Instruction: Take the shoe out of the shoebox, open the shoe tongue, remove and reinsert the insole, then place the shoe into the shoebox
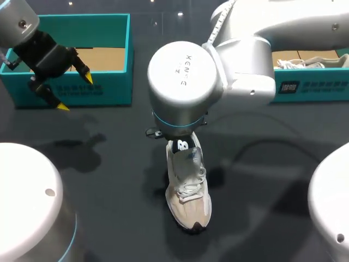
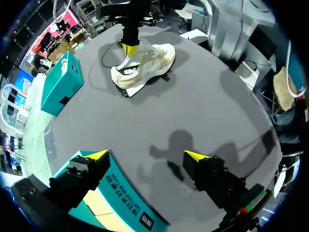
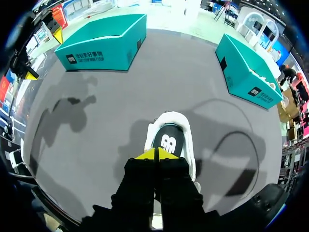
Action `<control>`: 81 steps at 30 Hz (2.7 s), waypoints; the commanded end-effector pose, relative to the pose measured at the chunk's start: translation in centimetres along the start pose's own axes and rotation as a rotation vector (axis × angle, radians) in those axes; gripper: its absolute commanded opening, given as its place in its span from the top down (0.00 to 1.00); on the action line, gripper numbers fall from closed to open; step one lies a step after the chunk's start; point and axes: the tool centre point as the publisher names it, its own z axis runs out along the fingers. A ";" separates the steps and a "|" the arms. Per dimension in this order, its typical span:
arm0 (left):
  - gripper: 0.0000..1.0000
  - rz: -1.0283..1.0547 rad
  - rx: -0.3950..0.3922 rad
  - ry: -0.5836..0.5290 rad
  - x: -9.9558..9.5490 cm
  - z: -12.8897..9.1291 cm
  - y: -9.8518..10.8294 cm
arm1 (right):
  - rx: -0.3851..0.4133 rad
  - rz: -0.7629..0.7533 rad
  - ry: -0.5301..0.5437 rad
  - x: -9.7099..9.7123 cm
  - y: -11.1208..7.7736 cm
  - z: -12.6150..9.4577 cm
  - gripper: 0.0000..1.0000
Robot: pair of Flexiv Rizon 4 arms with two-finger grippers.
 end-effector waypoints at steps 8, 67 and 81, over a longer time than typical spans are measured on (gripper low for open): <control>0.00 0.001 -0.003 0.000 0.1 0.0 0.0 | -0.008 0.019 0.062 -0.5 -0.6 1.9 1.00; 0.00 0.001 -0.003 0.000 0.1 0.0 0.0 | 0.077 -0.121 -0.046 -1.9 -1.2 10.3 1.00; 0.00 0.001 -0.003 0.000 0.1 0.0 0.0 | 0.038 -0.119 -0.144 -2.3 -1.6 6.5 1.00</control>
